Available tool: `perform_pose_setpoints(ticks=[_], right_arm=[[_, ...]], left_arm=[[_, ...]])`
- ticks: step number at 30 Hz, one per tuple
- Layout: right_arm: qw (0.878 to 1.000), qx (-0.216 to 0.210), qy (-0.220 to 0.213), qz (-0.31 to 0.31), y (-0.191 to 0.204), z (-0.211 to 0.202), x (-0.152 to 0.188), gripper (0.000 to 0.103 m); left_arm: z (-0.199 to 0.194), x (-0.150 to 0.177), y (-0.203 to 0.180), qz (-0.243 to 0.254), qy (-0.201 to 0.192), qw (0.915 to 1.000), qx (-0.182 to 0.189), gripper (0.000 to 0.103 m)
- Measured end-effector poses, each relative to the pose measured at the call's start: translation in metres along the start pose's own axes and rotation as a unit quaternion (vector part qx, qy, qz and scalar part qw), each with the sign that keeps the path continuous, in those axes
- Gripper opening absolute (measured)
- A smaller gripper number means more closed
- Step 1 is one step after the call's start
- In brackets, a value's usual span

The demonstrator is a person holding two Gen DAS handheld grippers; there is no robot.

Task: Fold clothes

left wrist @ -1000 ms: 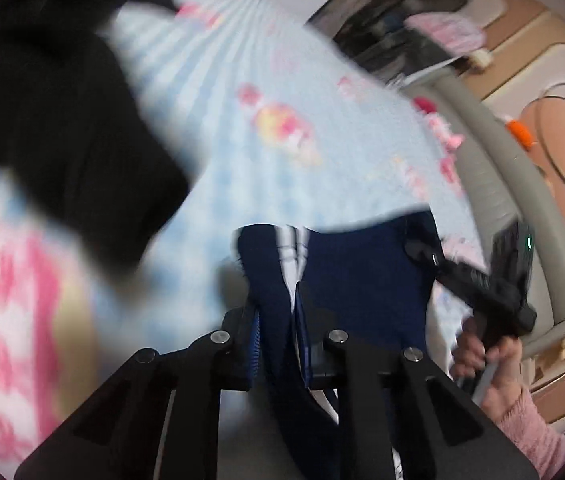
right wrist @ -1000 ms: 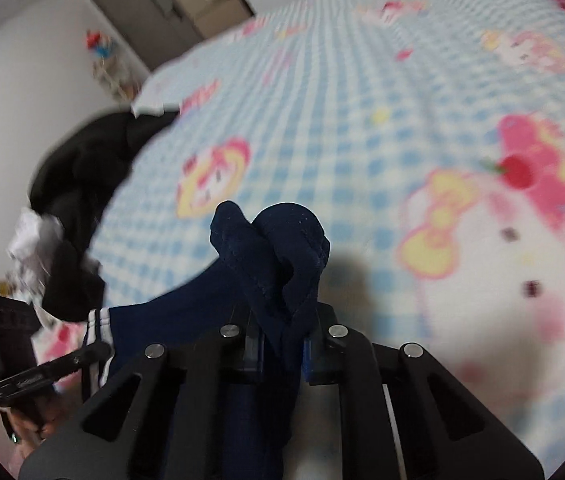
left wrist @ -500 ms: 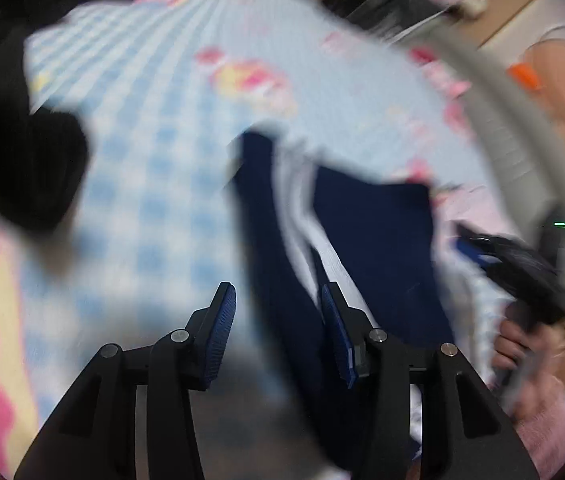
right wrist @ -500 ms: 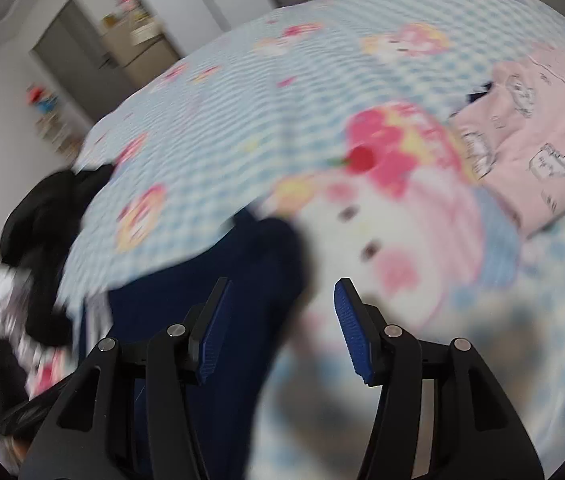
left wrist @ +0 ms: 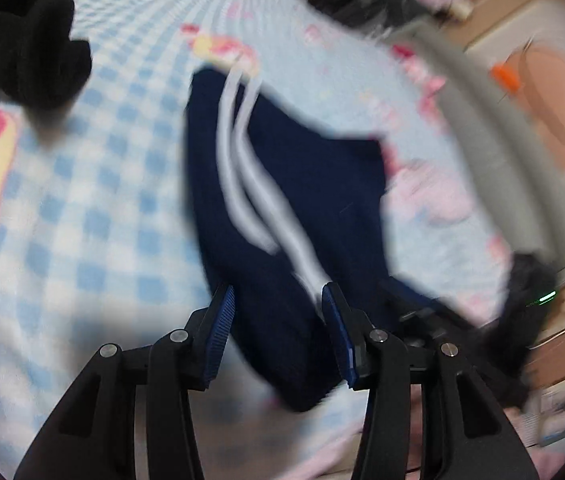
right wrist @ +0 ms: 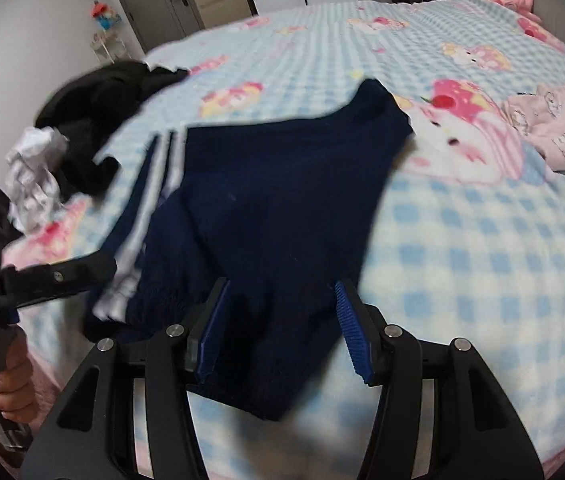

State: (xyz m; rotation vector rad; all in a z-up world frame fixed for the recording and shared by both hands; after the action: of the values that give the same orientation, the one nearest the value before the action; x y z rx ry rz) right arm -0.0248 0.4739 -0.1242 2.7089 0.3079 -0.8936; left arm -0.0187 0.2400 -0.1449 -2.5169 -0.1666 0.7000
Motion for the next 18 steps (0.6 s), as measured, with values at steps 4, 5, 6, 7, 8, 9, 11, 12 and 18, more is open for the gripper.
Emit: perform_pose_setpoints(ticks=[4, 5, 6, 7, 8, 9, 11, 12, 18], right_arm=[[1.000, 0.003, 0.002, 0.017, -0.017, -0.004, 0.010, 0.054], [1.000, 0.003, -0.001, 0.021, -0.020, -0.006, 0.012, 0.054], [1.000, 0.007, -0.008, 0.022, -0.022, -0.010, 0.012, 0.054], [1.000, 0.011, -0.014, 0.023, -0.023, -0.014, 0.012, 0.054], [0.999, 0.011, -0.021, 0.026, -0.024, -0.017, 0.012, 0.054], [0.999, -0.001, -0.026, 0.035, -0.027, -0.020, 0.011, 0.055], [0.998, -0.035, -0.019, 0.056, -0.030, -0.020, 0.012, 0.056], [0.997, -0.049, -0.014, 0.063, -0.030, -0.017, 0.014, 0.056], [0.990, -0.114, -0.003, 0.087, -0.027, -0.013, 0.026, 0.058]], left_arm=[[-0.011, 0.005, 0.007, 0.002, -0.001, 0.9998, -0.018, 0.047], [-0.015, 0.005, 0.010, -0.005, -0.005, 0.9999, -0.015, 0.047], [-0.019, 0.005, 0.014, -0.011, -0.010, 0.9998, -0.013, 0.047], [-0.020, 0.005, 0.015, -0.019, -0.015, 0.9997, -0.004, 0.046], [-0.020, 0.006, 0.012, -0.027, -0.019, 0.9994, 0.013, 0.046], [-0.020, 0.006, 0.010, -0.036, -0.023, 0.9987, 0.030, 0.046], [-0.016, 0.005, 0.009, -0.058, -0.021, 0.9953, 0.075, 0.048], [-0.014, 0.005, 0.009, -0.069, -0.019, 0.9925, 0.099, 0.053], [0.004, 0.011, 0.012, -0.092, 0.007, 0.9895, 0.111, 0.054]])
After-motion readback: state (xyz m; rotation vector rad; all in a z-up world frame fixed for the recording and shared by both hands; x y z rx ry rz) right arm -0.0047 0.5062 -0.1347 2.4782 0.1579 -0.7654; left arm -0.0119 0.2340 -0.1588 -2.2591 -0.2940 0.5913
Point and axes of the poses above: each gripper's, at about its wrist camera, not at the fingertips, and z roughly the way its jaws point, y to its left, x to its underside, the point moved 2 cm from there along z, roughly the way its jaws point, and after that the axes turned 3 degrees about -y, right-handed, at the moved point
